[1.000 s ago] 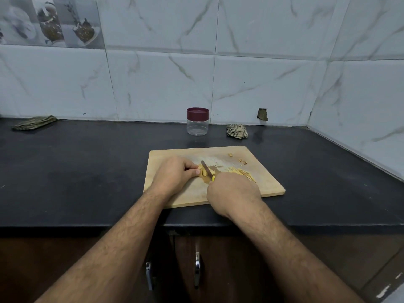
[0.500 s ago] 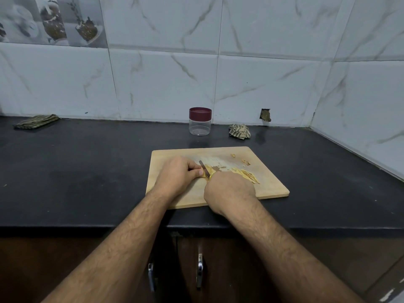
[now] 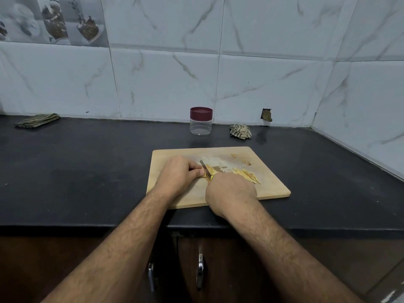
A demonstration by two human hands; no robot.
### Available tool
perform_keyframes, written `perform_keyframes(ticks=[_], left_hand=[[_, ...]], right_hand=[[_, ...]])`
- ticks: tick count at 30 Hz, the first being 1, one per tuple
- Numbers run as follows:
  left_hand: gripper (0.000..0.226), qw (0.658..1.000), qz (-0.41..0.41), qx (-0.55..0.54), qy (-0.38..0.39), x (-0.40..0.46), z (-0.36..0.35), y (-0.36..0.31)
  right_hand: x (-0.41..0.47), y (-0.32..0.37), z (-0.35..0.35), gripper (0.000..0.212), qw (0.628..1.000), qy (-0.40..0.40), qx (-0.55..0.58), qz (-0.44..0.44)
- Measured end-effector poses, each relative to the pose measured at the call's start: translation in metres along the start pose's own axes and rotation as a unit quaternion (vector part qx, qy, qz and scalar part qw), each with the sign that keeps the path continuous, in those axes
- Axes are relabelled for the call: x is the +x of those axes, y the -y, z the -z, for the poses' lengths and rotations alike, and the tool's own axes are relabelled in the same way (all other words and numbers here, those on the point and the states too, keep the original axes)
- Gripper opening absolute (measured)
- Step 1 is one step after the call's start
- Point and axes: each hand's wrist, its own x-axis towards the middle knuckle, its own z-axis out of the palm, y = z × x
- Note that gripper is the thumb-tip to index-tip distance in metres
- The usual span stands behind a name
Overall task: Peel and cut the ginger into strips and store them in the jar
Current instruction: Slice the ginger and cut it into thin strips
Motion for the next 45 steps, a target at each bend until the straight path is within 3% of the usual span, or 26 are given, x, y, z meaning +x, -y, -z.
perform_keyframes(ticks=[45], left_hand=[[0.013,1.0,-0.01,0.004,0.004,-0.004,0.003,-0.004]], right_hand=[[0.018,0.006,-0.001,0.036,1.0,0.022,0.004,0.009]])
